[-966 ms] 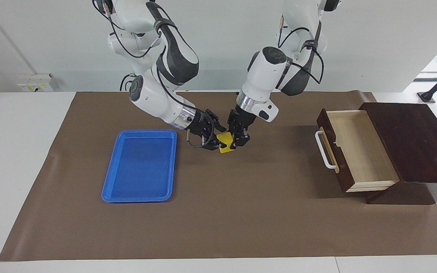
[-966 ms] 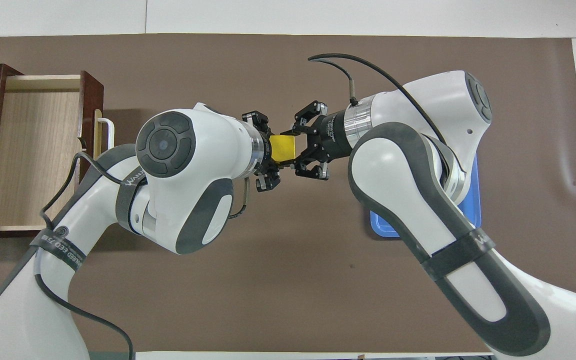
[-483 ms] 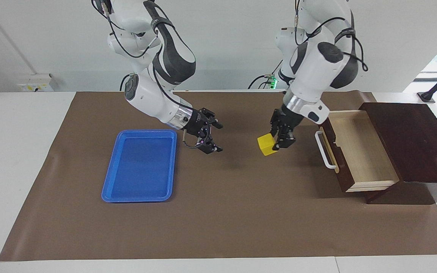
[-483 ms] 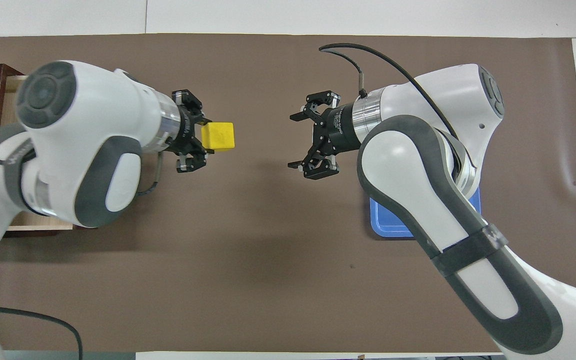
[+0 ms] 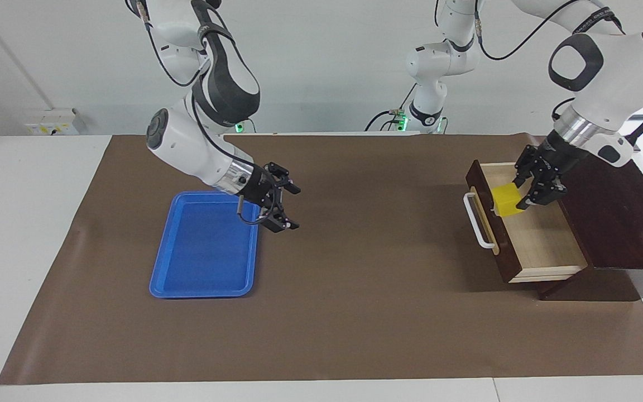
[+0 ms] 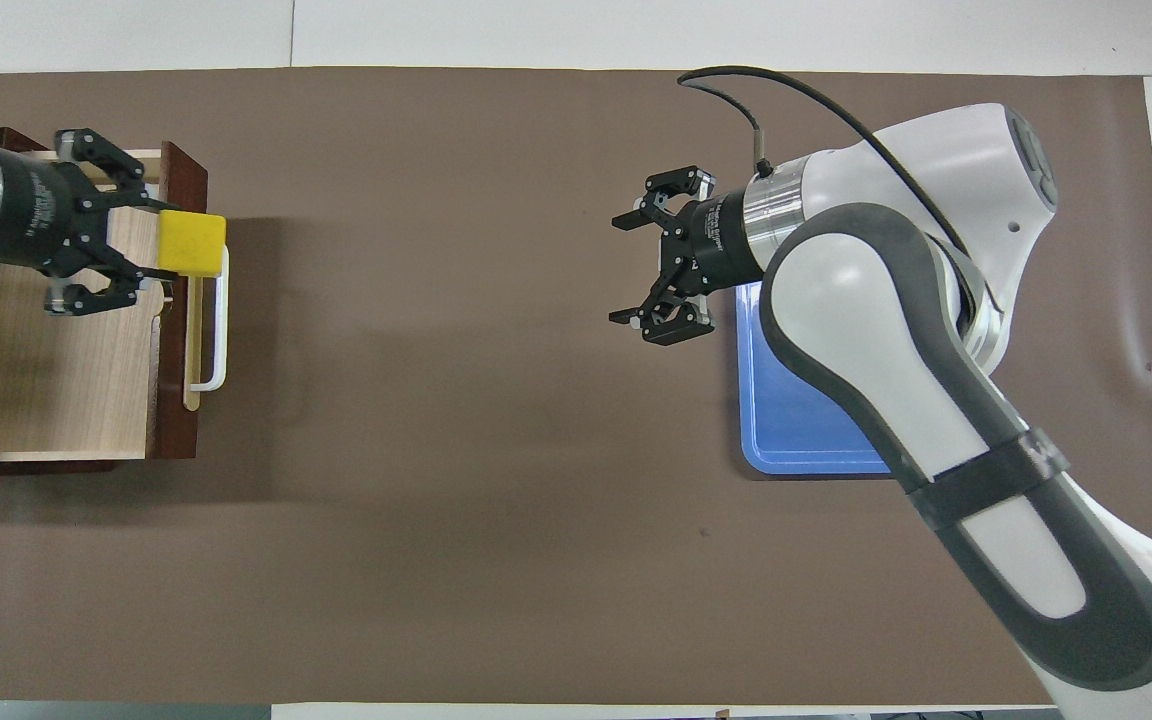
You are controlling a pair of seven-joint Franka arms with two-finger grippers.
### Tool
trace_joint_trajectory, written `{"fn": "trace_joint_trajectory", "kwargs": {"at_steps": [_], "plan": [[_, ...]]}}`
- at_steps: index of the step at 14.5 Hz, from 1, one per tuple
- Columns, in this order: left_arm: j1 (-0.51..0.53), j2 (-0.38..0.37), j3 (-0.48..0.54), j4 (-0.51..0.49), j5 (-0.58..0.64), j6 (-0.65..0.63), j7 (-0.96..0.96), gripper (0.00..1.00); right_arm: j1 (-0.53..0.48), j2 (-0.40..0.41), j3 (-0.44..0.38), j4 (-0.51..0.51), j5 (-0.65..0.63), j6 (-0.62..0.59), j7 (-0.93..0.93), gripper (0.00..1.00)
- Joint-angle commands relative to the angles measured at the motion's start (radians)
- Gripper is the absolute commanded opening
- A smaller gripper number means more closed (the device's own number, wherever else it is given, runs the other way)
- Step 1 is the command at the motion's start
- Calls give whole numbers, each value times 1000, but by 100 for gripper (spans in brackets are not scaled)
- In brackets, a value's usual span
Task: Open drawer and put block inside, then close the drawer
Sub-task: 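Move the block into the drawer with the left gripper while the right gripper withdraws, then release the block in the drawer and push the drawer shut with the left gripper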
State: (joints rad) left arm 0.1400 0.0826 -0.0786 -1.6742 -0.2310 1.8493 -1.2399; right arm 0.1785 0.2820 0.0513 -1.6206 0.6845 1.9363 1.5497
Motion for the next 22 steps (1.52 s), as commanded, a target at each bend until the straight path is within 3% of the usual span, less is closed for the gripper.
{"fn": "trace_joint_trajectory", "kwargs": {"at_steps": [1,5,6,7,8,10,12,14,16,18,22], "plan": [[76,-3,-9,-47,11,26,164,0,-82,-3,7,60,-86,-144,-176,100],[92,-23,-10,-211,28,169,189,1,-135,-56,5,65,-276,-305,-581,100],[98,-24,-10,-228,28,180,192,15,-152,-67,5,65,-308,-328,-665,100],[102,-24,-10,-231,28,182,194,53,-169,-81,5,65,-347,-351,-763,100],[101,-24,-10,-230,28,182,201,100,-180,-93,7,64,-388,-365,-863,100],[83,-14,-15,-198,66,162,198,100,-212,-115,7,61,-453,-393,-1065,100],[-1,35,-15,-77,126,60,136,100,-246,-156,8,45,-528,-401,-1266,100],[-77,86,-16,45,163,5,-45,100,-251,-213,8,21,-612,-407,-1458,100],[-179,75,-16,-8,231,37,-160,100,-270,-277,12,-18,-667,-407,-1591,100],[-210,71,-16,-85,294,109,-271,100,-289,-338,15,-57,-689,-402,-1692,100],[-198,71,-15,-173,384,200,-371,100,-303,-331,16,-59,-714,-350,-1735,100]]}}
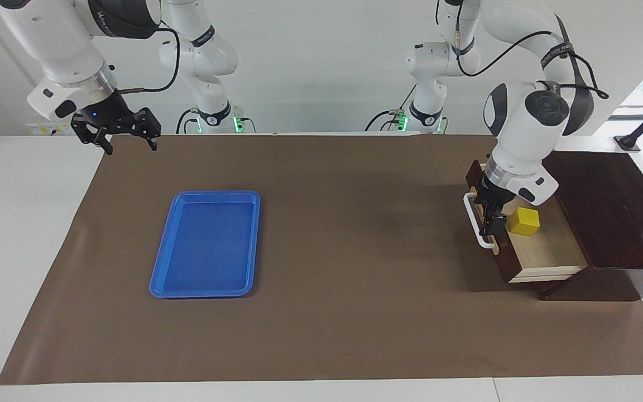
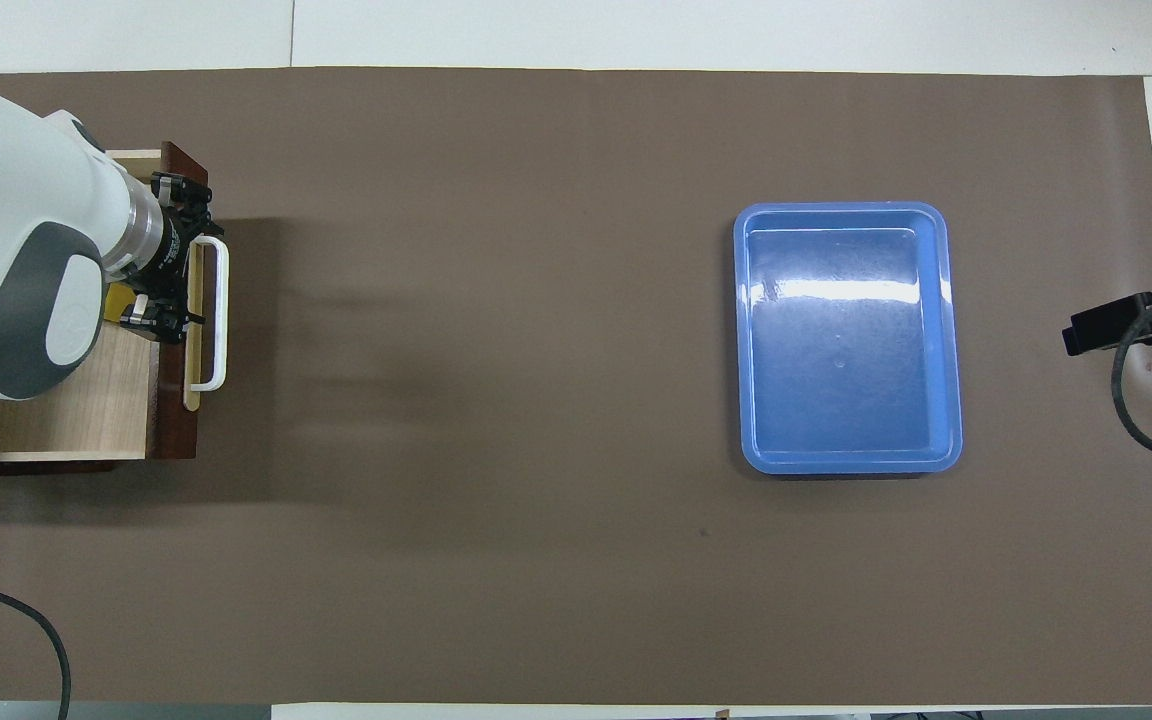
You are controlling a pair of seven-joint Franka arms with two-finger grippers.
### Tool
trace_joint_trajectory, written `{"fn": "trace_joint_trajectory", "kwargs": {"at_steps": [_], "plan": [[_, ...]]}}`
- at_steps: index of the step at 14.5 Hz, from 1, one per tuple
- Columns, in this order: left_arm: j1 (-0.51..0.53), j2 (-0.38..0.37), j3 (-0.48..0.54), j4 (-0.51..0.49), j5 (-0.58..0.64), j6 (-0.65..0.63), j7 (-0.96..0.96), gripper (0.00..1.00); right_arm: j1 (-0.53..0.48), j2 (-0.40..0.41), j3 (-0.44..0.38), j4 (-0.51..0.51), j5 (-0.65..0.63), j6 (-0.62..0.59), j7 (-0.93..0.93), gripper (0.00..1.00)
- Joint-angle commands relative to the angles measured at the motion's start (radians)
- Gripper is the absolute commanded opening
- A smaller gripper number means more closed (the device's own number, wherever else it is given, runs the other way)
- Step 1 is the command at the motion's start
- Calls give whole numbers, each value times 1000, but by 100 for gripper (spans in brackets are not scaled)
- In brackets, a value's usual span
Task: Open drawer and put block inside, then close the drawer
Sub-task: 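Release the block in the drawer and push the drawer shut with the left gripper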
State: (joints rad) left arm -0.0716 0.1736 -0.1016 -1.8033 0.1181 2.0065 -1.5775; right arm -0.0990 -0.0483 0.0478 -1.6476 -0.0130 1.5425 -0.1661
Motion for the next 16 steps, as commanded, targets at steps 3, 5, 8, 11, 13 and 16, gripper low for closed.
{"fn": "trace_joint_trajectory", "kwargs": {"at_steps": [3,5,8,11,13,16], "plan": [[87,-17,11,-36,103,51,26,100,-25,59,18,3,-5,41,8,100],[154,-13,13,-30,107,61,121,100,-27,71,18,8,-7,19,20,100],[239,-11,11,-33,107,109,191,100,-30,73,21,35,1,-83,69,100],[273,-13,10,-31,107,109,204,100,-27,67,20,81,-5,-133,71,100],[241,-11,5,-19,107,68,332,100,-21,55,20,66,-18,-105,73,100],[230,-49,-4,-7,71,-17,485,100,-24,56,18,63,-18,-94,71,100]]}}
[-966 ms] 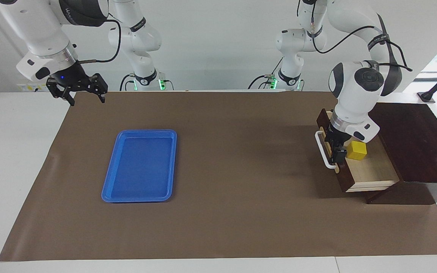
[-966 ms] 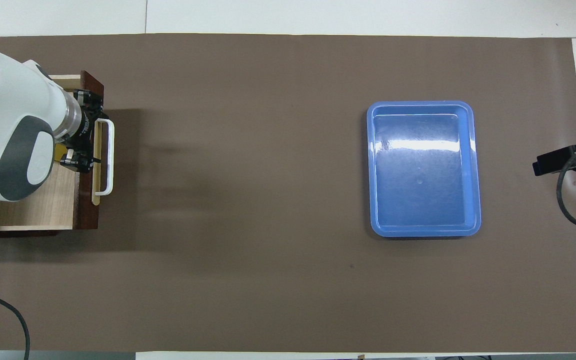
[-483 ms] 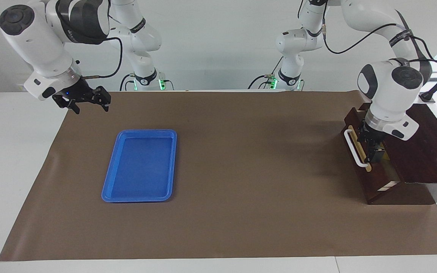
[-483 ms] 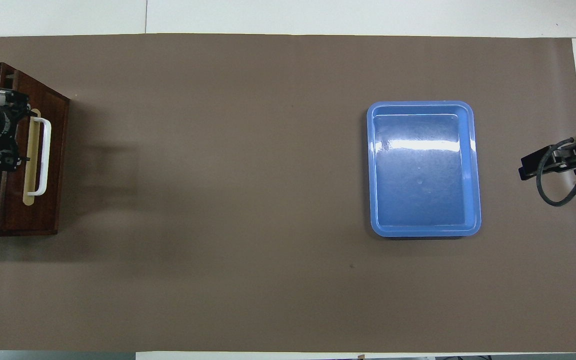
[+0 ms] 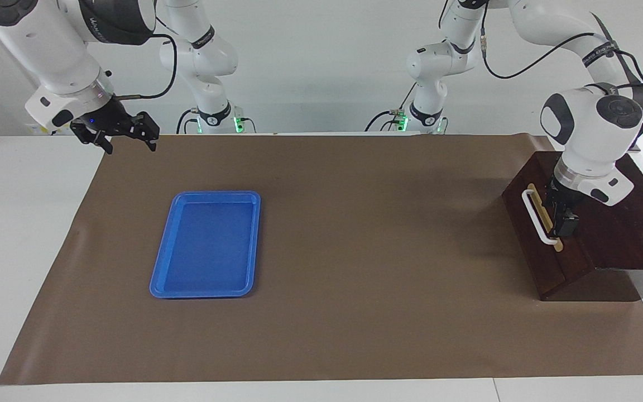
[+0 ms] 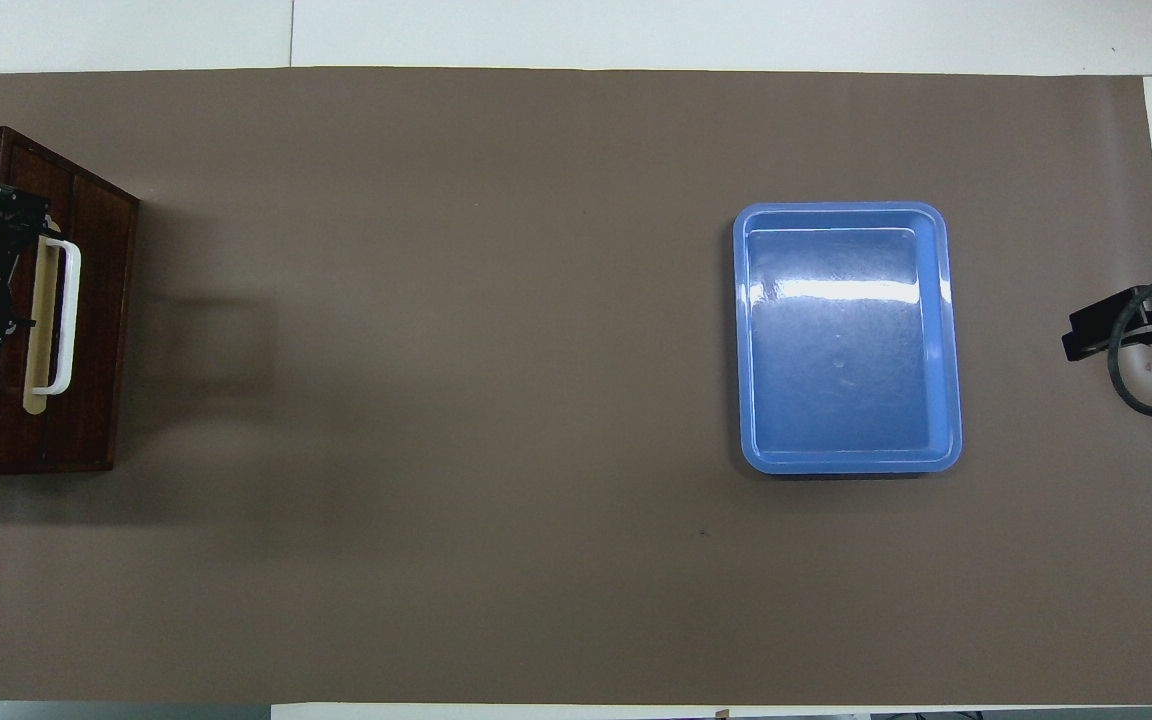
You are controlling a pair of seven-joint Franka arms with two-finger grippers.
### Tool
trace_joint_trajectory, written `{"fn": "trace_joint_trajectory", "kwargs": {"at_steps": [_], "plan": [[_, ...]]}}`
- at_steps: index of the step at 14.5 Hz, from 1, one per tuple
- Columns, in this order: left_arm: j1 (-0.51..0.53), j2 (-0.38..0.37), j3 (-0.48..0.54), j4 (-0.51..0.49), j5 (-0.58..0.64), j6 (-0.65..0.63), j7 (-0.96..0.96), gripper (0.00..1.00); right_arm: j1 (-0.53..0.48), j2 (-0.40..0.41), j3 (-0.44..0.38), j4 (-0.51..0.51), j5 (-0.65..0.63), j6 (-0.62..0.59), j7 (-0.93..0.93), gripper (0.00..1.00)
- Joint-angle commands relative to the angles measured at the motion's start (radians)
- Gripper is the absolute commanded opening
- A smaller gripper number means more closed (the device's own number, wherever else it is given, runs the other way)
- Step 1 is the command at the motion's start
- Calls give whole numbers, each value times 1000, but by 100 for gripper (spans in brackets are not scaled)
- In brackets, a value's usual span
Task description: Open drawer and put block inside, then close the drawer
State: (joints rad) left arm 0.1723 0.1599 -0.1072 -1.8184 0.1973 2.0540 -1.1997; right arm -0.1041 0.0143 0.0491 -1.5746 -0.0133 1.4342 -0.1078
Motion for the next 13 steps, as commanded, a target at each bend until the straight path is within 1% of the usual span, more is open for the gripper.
{"fn": "trace_joint_trajectory", "kwargs": {"at_steps": [1,2,4,6,7,8,10,11,13], "plan": [[-17,-57,-15,19,-30,-125,231,100,-17,-4,14,-9,-17,14,11,100],[-30,-86,-25,33,-57,-180,343,100,-17,1,11,-1,-17,14,8,100],[-52,-155,-26,44,-126,-260,493,100,-19,7,9,7,-17,9,7,100],[-129,-157,-22,97,-133,-415,698,100,-22,1,12,5,-19,9,5,100],[-141,-151,-22,120,-134,-466,789,100,-22,-2,12,5,-19,8,7,100],[-146,-143,-22,139,-157,-491,848,100,-20,-2,14,5,-19,9,5,100],[-142,-132,-25,162,-231,-524,864,100,-17,-4,12,5,-22,6,5,100],[-137,-138,-22,162,-255,-520,865,100,-17,-4,12,4,-24,8,5,100],[-149,-140,-17,162,-251,-531,914,100,-14,-4,14,2,-24,12,3,100]]}}
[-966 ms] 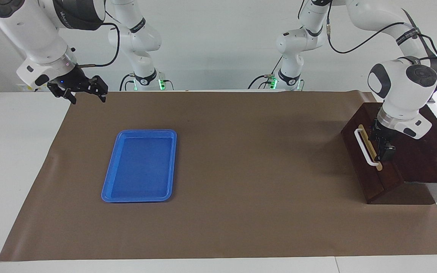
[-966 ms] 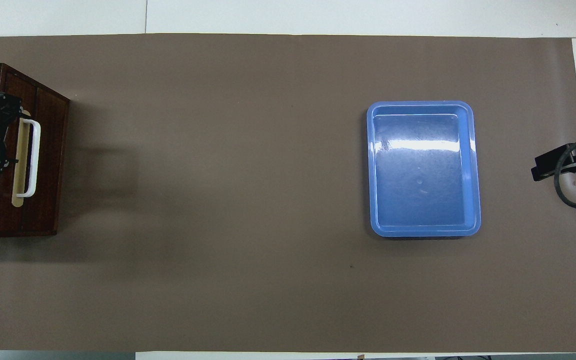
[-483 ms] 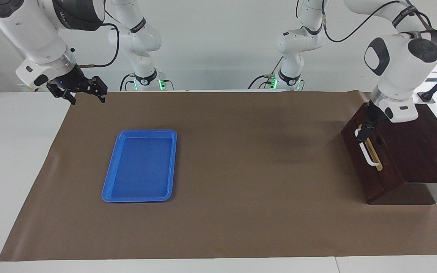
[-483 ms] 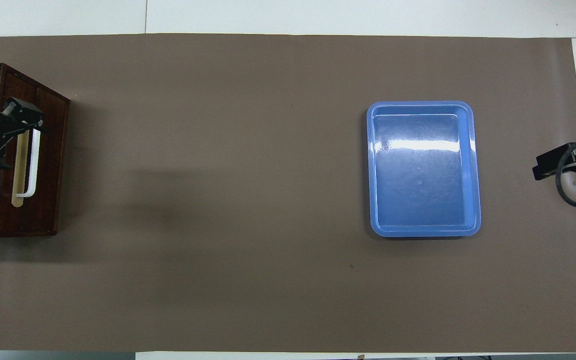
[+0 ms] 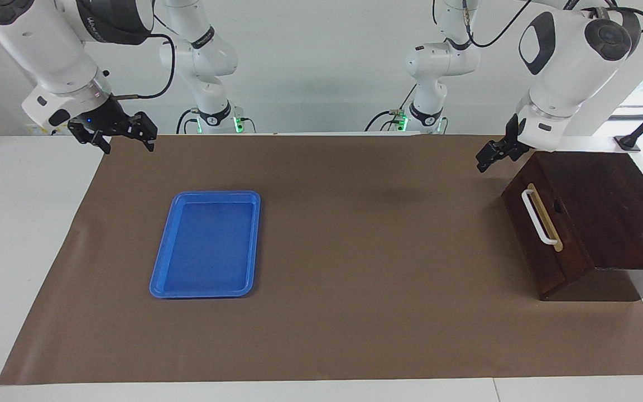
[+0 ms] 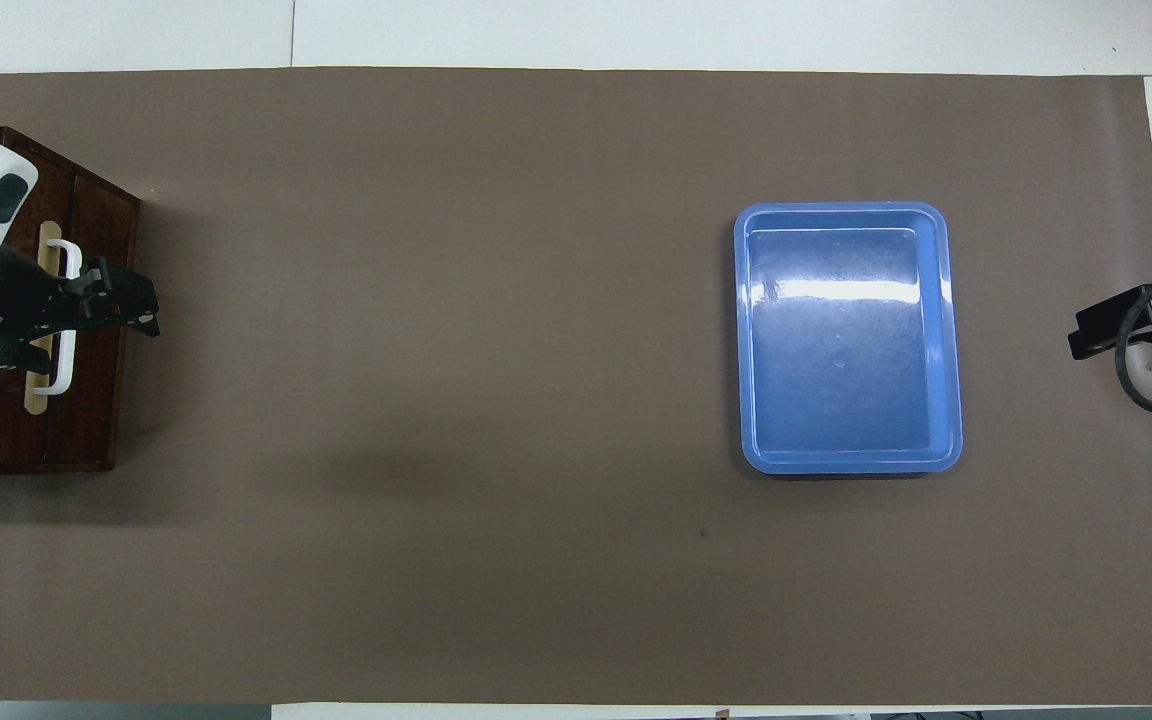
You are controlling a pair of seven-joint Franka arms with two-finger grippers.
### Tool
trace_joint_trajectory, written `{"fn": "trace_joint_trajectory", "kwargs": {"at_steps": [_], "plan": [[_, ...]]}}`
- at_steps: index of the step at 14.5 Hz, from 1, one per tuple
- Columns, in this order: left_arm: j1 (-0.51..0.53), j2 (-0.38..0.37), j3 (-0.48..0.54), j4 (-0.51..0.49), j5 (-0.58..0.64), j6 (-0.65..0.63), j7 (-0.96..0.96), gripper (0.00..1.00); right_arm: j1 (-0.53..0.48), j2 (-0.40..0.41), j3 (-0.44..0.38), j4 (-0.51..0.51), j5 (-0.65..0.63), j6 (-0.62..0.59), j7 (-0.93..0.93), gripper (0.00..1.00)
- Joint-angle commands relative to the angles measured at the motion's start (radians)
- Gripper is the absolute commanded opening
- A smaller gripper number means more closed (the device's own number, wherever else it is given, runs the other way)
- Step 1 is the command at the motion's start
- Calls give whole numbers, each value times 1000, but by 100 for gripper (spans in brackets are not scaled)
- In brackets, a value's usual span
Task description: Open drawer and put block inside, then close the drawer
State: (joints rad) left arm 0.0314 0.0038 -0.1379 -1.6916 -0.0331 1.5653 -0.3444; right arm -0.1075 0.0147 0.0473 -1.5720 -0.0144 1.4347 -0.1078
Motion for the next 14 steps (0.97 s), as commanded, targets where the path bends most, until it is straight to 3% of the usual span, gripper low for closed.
{"fn": "trace_joint_trajectory", "kwargs": {"at_steps": [1,14], "plan": [[-4,15,12,47,-18,-56,106,100,-11,-4,16,1,-22,10,3,100],[-19,-31,44,53,7,-74,186,100,-12,-4,17,0,-21,12,3,100]]}}
